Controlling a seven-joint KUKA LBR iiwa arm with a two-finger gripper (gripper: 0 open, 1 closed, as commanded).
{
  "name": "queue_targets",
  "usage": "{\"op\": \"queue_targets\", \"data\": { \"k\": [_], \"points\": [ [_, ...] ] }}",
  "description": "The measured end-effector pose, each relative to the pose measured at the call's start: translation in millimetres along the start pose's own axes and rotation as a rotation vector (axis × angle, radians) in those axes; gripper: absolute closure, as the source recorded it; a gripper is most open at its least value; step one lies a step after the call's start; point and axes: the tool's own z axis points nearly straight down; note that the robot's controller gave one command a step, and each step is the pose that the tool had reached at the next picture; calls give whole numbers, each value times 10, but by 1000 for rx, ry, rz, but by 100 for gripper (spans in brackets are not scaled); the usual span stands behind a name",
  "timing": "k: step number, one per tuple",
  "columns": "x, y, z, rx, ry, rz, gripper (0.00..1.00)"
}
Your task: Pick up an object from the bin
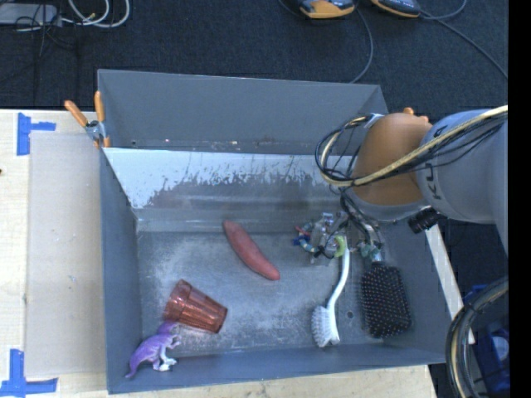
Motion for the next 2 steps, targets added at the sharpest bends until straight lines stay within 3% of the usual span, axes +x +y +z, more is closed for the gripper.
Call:
{"op": "queue_targets", "data": {
  "k": [2],
  "points": [
    [-43,-7,1,-1,0,-14,100]
  ]
}}
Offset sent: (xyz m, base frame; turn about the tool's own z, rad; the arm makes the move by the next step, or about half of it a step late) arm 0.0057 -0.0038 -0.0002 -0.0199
